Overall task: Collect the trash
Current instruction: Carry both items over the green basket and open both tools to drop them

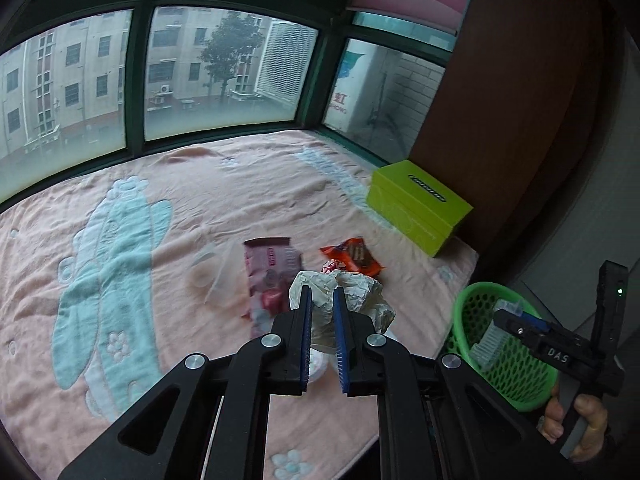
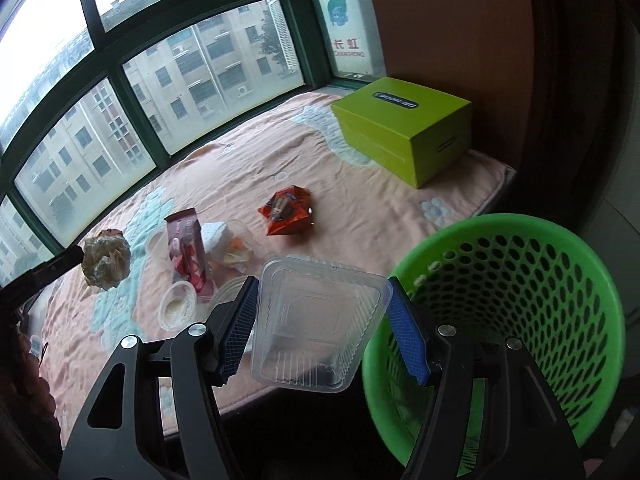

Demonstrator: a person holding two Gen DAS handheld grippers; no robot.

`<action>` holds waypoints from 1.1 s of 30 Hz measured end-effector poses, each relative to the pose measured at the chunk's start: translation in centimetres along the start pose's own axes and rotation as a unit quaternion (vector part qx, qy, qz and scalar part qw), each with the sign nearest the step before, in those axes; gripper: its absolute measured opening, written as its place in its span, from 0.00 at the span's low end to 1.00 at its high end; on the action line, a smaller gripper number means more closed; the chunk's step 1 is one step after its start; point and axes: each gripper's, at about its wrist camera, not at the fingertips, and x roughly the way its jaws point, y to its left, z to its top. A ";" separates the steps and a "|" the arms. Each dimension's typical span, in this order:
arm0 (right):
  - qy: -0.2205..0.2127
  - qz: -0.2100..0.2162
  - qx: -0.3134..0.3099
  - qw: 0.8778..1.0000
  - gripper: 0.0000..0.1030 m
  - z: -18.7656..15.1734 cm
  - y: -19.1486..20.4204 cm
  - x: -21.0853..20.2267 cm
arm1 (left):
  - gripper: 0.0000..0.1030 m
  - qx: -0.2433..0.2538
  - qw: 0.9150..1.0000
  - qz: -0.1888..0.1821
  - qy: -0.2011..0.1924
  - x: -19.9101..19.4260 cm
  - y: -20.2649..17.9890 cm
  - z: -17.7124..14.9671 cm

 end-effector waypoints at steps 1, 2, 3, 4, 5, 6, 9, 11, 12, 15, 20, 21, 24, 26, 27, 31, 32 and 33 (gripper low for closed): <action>0.000 -0.007 0.002 1.000 0.62 -0.2 -0.5 -0.2 | 0.10 0.006 1.000 -0.008 0.001 0.3 -0.9 0.2; -0.001 -0.014 0.004 1.000 0.62 -0.4 -1.1 -0.5 | 0.10 0.012 1.000 -0.017 0.003 0.6 -1.9 0.3; -0.001 -0.020 0.007 1.000 0.62 -0.7 -1.6 -0.8 | 0.10 0.017 1.000 -0.025 0.006 1.0 -2.8 0.4; -0.001 -0.025 0.010 1.000 0.62 -0.9 -2.2 -1.0 | 0.10 0.022 0.999 -0.033 0.008 1.3 -3.7 0.4; 0.000 -0.030 0.014 0.999 0.62 -1.0 -2.7 -1.2 | 0.10 0.028 0.999 -0.043 0.012 1.6 -4.6 0.5; 0.001 -0.036 0.017 0.999 0.62 -1.2 -3.3 -1.4 | 0.10 0.033 0.998 -0.051 0.014 2.0 -5.6 0.4; 0.002 -0.049 0.028 0.998 0.62 -1.8 -5.0 -2.0 | 0.10 0.051 0.996 -0.071 0.026 3.0 -8.3 0.2; 0.002 -0.054 0.037 0.998 0.62 -2.2 -6.1 -2.4 | 0.10 0.062 0.994 -0.084 0.034 3.6 -9.9 0.1; 0.002 -0.057 0.041 0.998 0.62 -2.5 -6.6 -2.7 | 0.10 0.067 0.993 -0.089 0.037 3.9 -10.7 0.1; 0.004 -0.061 0.052 0.997 0.62 -3.1 -7.8 -3.0 | 0.10 0.084 0.990 -0.105 0.046 4.6 -12.9 -0.1; -0.001 -0.066 0.067 0.996 0.70 -3.7 -9.3 -3.9 | 0.10 0.107 0.985 -0.122 0.058 5.6 -15.8 -0.4; -0.003 -0.068 0.069 0.995 0.70 -3.8 -9.4 -4.1 | 0.10 0.110 0.984 -0.124 0.061 5.8 -16.4 -0.5; -0.012 -0.071 0.078 0.994 0.72 -3.9 -10.2 -5.0 | 0.10 0.121 0.981 -0.132 0.072 6.7 -17.8 -0.9; -0.022 -0.072 0.085 0.994 0.74 -4.0 -10.8 -5.8 | 0.10 0.129 0.979 -0.136 0.079 7.2 -18.7 -1.3; -0.027 -0.075 0.087 0.993 0.75 -4.0 -11.1 -6.2 | 0.10 0.133 0.978 -0.138 0.083 7.5 -19.3 -1.5; -0.044 -0.085 0.093 0.991 0.75 -4.0 -12.1 -7.5 | 0.10 0.148 0.973 -0.147 0.099 8.6 -21.1 -2.5; -0.048 -0.087 0.095 0.991 0.75 -4.1 -12.3 -7.7 | 0.10 0.151 0.972 -0.148 0.103 8.8 -21.5 -2.8; -0.051 -0.088 0.097 0.990 0.75 -4.1 -12.5 -7.9 | 0.10 0.154 0.971 -0.151 0.108 9.0 -21.9 -3.1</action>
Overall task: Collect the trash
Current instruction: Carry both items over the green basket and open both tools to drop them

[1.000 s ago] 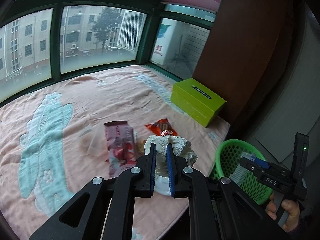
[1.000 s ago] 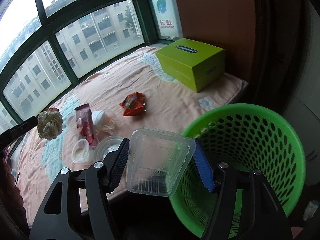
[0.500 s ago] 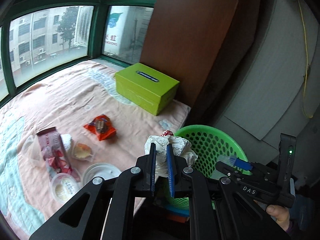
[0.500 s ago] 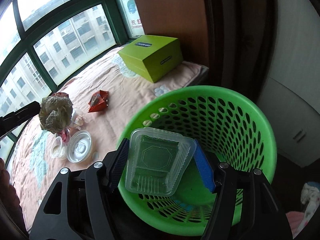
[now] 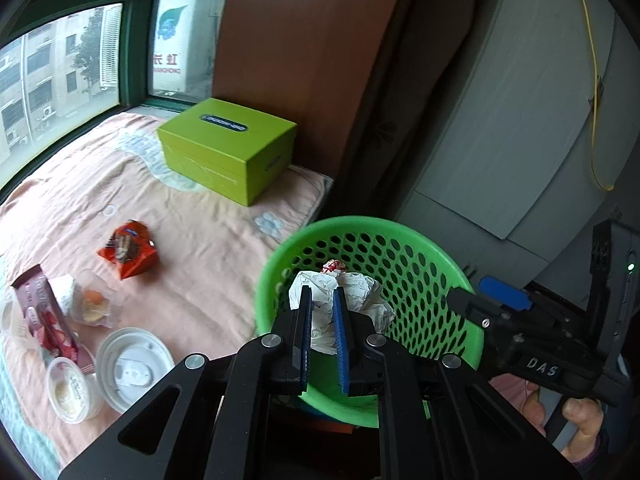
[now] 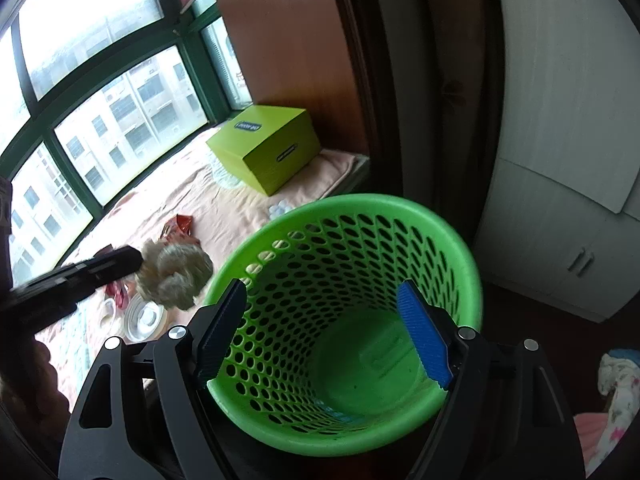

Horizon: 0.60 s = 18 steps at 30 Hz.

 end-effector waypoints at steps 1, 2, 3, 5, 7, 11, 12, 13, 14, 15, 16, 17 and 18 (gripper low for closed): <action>-0.002 0.000 0.002 1.000 0.75 0.0 -0.2 -0.2 | 0.10 0.003 1.000 -0.004 0.005 0.4 -0.4 -0.1; -0.004 -0.001 0.004 1.000 0.75 0.1 -0.4 -0.3 | 0.10 0.006 1.000 -0.005 0.010 0.8 -0.8 -0.2; -0.005 -0.001 0.007 1.000 0.75 0.1 -0.6 -0.4 | 0.10 0.008 1.000 -0.006 0.015 1.1 -1.2 -0.3; -0.007 0.000 0.011 1.000 0.75 0.1 -1.0 -0.5 | 0.10 0.013 1.000 -0.011 0.024 1.9 -1.9 -0.5; -0.007 -0.001 0.013 1.000 0.75 0.0 -1.2 -0.5 | 0.11 0.017 0.999 -0.015 0.032 2.5 -2.4 -0.7; -0.007 -0.001 0.020 1.000 0.75 0.0 -1.8 -0.5 | 0.32 0.023 0.999 -0.019 0.041 3.2 -3.2 -1.1; -0.007 0.000 0.020 1.000 0.75 0.0 -1.8 -0.5 | 0.39 0.023 0.999 -0.015 0.039 3.3 -3.3 -1.2; -0.007 0.000 0.021 1.000 0.75 0.0 -1.8 -0.5 | 0.39 0.025 0.999 -0.014 0.038 3.3 -3.3 -1.4; -0.008 0.000 0.021 1.000 0.75 0.0 -1.8 -0.6 | 0.40 0.024 0.999 -0.016 0.038 3.3 -3.3 -1.4; -0.007 0.002 0.021 1.000 0.75 0.0 -1.8 -0.5 | 0.46 0.022 0.999 -0.015 0.038 3.2 -3.2 -1.5; -0.007 0.002 0.020 1.000 0.75 0.1 -1.7 -0.5 | 0.52 0.020 0.999 -0.009 0.036 3.2 -3.0 -1.5; -0.008 0.003 0.018 1.000 0.75 0.1 -1.6 -0.5 | 0.52 0.018 0.999 -0.004 0.032 2.9 -2.8 -1.5; -0.009 0.005 0.017 1.000 0.75 0.1 -1.4 -0.6 | 0.54 0.015 0.999 0.001 0.030 2.7 -2.5 -1.6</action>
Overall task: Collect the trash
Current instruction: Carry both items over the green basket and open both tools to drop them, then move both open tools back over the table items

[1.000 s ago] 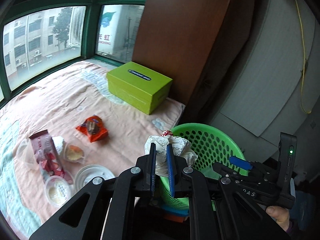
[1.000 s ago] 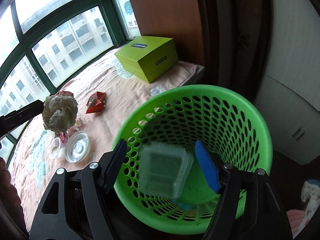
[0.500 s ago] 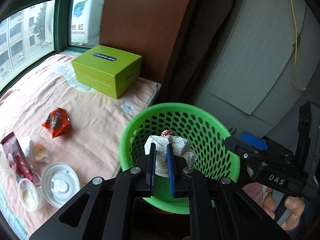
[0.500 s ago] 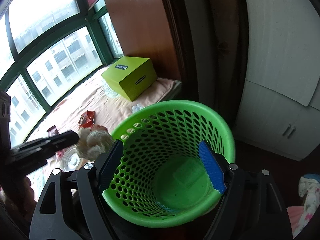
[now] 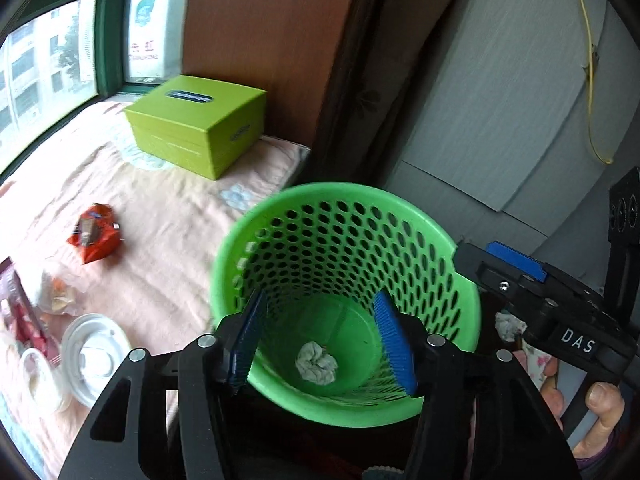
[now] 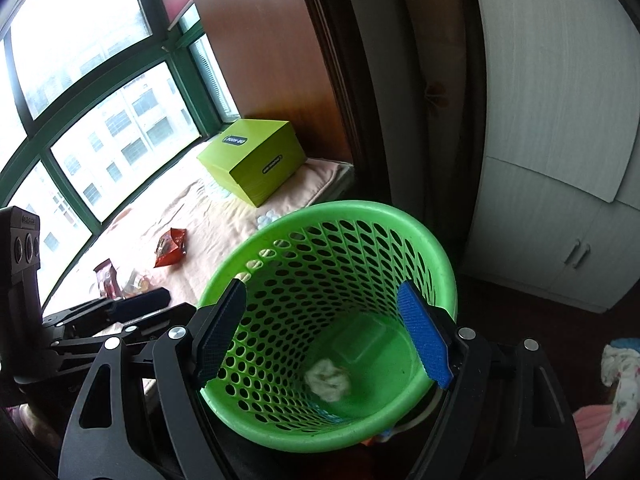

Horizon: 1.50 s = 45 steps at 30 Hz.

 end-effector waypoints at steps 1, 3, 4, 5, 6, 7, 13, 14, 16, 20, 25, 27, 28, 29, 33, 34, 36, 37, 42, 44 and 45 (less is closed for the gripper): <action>0.000 0.002 -0.002 1.000 0.75 0.0 0.1 0.0 | 0.64 -0.005 1.000 0.005 -0.002 -0.3 0.4 -0.1; 0.002 0.007 -0.005 1.000 0.77 -0.1 0.6 0.1 | 0.66 -0.016 0.999 0.026 -0.013 -1.1 1.2 -0.3; 0.003 0.010 -0.008 1.000 0.80 -0.1 1.0 0.2 | 0.66 -0.020 0.999 0.030 -0.016 -1.5 1.8 -0.4; 0.003 0.013 -0.011 1.000 0.82 -0.1 1.2 0.3 | 0.67 -0.027 0.999 0.035 -0.020 -2.0 2.3 -0.5; 0.004 0.015 -0.016 1.000 0.82 -0.1 1.7 0.4 | 0.68 -0.033 0.998 0.043 -0.022 -2.5 2.9 -0.6; 0.005 0.018 -0.020 1.000 0.82 -0.1 2.1 0.5 | 0.68 -0.040 0.997 0.052 -0.027 -3.0 3.5 -0.8; 0.011 0.042 -0.046 0.998 0.85 0.1 5.1 1.3 | 0.79 -0.084 0.990 0.102 -0.048 -6.0 7.8 -2.1; 0.013 0.046 -0.051 0.998 0.86 0.1 5.7 1.5 | 0.79 -0.092 0.988 0.111 -0.050 -6.5 8.6 -2.3; 0.016 0.057 -0.062 0.996 0.86 0.1 6.9 1.8 | 0.80 -0.110 0.984 0.128 -0.057 -7.7 10.3 -3.0; 0.028 0.076 -0.089 0.993 0.87 -0.1 9.7 2.9 | 0.81 -0.144 0.975 0.158 -0.069 -9.9 13.4 -4.4; 0.046 0.102 -0.117 0.987 0.88 -0.9 13.0 4.2 | 0.83 -0.185 0.962 0.185 -0.082 -12.5 16.9 -6.1; 0.051 0.112 -0.130 0.984 0.88 -1.3 14.2 4.7 | 0.84 -0.198 0.956 0.196 -0.087 -13.3 18.0 -6.8; 0.054 0.115 -0.136 0.982 0.89 -1.6 14.8 5.0 | 0.84 -0.204 0.954 0.202 -0.090 -13.8 18.5 -7.2; 0.059 0.120 -0.142 0.981 0.89 -1.8 15.4 5.3 | 0.84 -0.209 0.951 0.207 -0.092 -14.2 18.9 -7.6; 0.079 0.141 -0.164 0.973 0.90 -2.9 17.7 6.5 | 0.86 -0.234 0.942 0.220 -0.098 -15.6 20.7 -8.9; 0.086 0.147 -0.170 0.971 0.91 -3.3 18.3 6.9 | 0.86 -0.240 0.940 0.222 -0.099 -15.9 21.1 -9.3; 0.099 0.154 -0.187 0.965 0.92 -4.0 19.7 7.7 | 0.86 -0.250 0.936 0.227 -0.100 -16.2 21.7 -9.8; 0.104 0.157 -0.195 0.963 0.93 -4.4 20.2 8.1 | 0.87 -0.255 0.934 0.229 -0.099 -16.4 22.0 -10.1; 0.129 0.159 -0.234 0.950 0.93 -6.3 22.7 10.3 | 0.87 -0.273 0.928 0.234 -0.095 -16.7 23.2 -11.5; 0.137 0.160 -0.246 0.946 0.93 -6.8 23.3 11.1 | 0.87 -0.281 0.926 0.234 -0.093 -16.8 23.7 -12.0; 0.140 0.159 -0.252 0.944 0.93 -7.0 23.6 11.4 | 0.87 -0.285 0.925 0.232 -0.092 -16.8 23.9 -12.2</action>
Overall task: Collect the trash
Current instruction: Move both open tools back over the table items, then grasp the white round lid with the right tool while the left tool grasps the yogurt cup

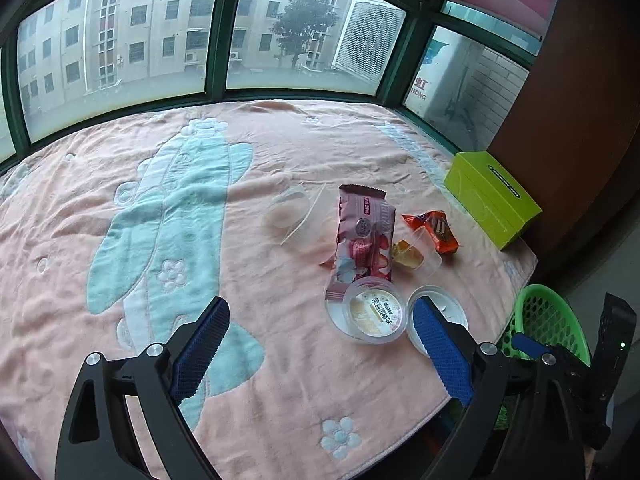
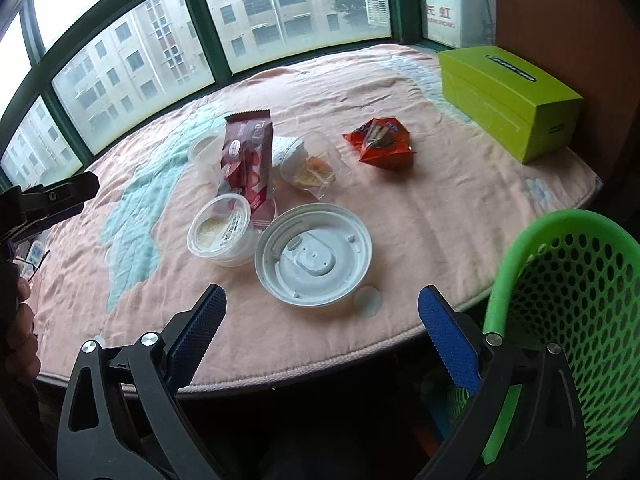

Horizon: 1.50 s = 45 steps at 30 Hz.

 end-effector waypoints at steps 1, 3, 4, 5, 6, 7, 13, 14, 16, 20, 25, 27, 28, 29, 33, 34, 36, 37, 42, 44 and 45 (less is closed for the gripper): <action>0.004 -0.002 -0.007 1.000 0.93 0.0 0.2 0.5 | 0.87 -0.003 1.000 0.000 0.002 0.1 0.2 -0.1; 0.014 -0.004 -0.018 1.000 0.94 0.1 0.3 1.6 | 0.88 -0.007 1.000 0.001 0.005 0.3 0.6 -0.3; 0.019 -0.006 -0.022 1.000 0.94 0.1 0.4 2.1 | 0.88 -0.009 1.000 0.002 0.007 0.4 0.8 -0.3; 0.025 -0.007 -0.026 0.999 0.94 0.2 0.4 2.7 | 0.88 -0.010 1.000 0.003 0.009 0.5 1.0 -0.4; 0.029 -0.008 -0.030 0.999 0.94 0.2 0.4 3.1 | 0.88 -0.010 1.000 0.004 0.011 0.6 1.2 -0.5; 0.032 -0.010 -0.034 0.999 0.94 0.2 0.5 3.5 | 0.88 -0.011 1.000 0.005 0.012 0.8 1.3 -0.5; 0.048 -0.017 -0.056 0.997 0.95 0.6 0.8 5.4 | 0.89 -0.020 1.000 0.006 0.020 1.2 2.2 -0.7; 0.050 -0.018 -0.061 0.997 0.95 0.6 0.9 5.6 | 0.89 -0.021 1.000 0.007 0.021 1.3 2.3 -0.7; 0.053 -0.024 -0.069 0.996 0.95 0.8 1.1 6.2 | 0.89 -0.022 0.999 0.007 0.024 1.4 2.4 -0.8; 0.057 -0.026 -0.080 0.995 0.95 1.2 1.5 7.2 | 0.89 -0.021 0.999 0.006 0.027 1.6 2.6 -1.0; 0.060 -0.035 -0.087 0.994 0.95 1.4 1.6 8.1 | 0.90 -0.019 0.999 0.007 0.033 1.8 2.6 -1.2; 0.063 -0.027 -0.077 0.995 0.95 1.5 1.4 8.1 | 0.90 -0.017 0.999 0.006 0.035 1.9 2.5 -1.2; 0.062 -0.027 -0.074 0.995 0.92 1.5 1.2 8.0 | 0.90 -0.015 0.999 0.006 0.035 1.9 2.5 -1.2; 0.062 -0.029 -0.071 0.995 0.90 1.6 1.1 8.0 | 0.90 -0.014 0.999 0.005 0.037 2.0 2.4 -1.3; 0.062 -0.022 -0.062 0.996 0.89 1.7 0.7 7.6 | 0.90 -0.006 0.999 -0.002 0.043 2.5 1.9 -1.5; 0.060 -0.023 -0.059 0.996 0.89 1.7 0.6 7.4 | 0.90 -0.003 0.999 -0.002 0.045 2.6 1.7 -1.5; 0.055 -0.018 -0.053 0.997 0.89 1.9 0.4 6.8 | 0.90 0.004 0.999 -0.006 0.047 2.8 1.2 -1.6; 0.053 -0.018 -0.052 0.997 0.89 1.9 0.4 6.5 | 0.90 0.009 0.999 -0.007 0.048 3.0 0.9 -1.6; 0.036 -0.018 -0.037 0.999 0.89 2.1 -0.6 4.2 | 0.90 0.033 0.998 -0.016 0.058 4.0 -0.7 -1.9; 0.030 -0.017 -0.026 0.999 0.89 2.1 -1.1 3.3 | 0.90 0.043 0.997 -0.020 0.063 4.6 -1.5 -2.1; 0.026 -0.017 -0.020 0.999 0.89 2.2 -1.4 2.8 | 0.90 0.048 0.996 -0.022 0.066 4.9 -1.9 -2.1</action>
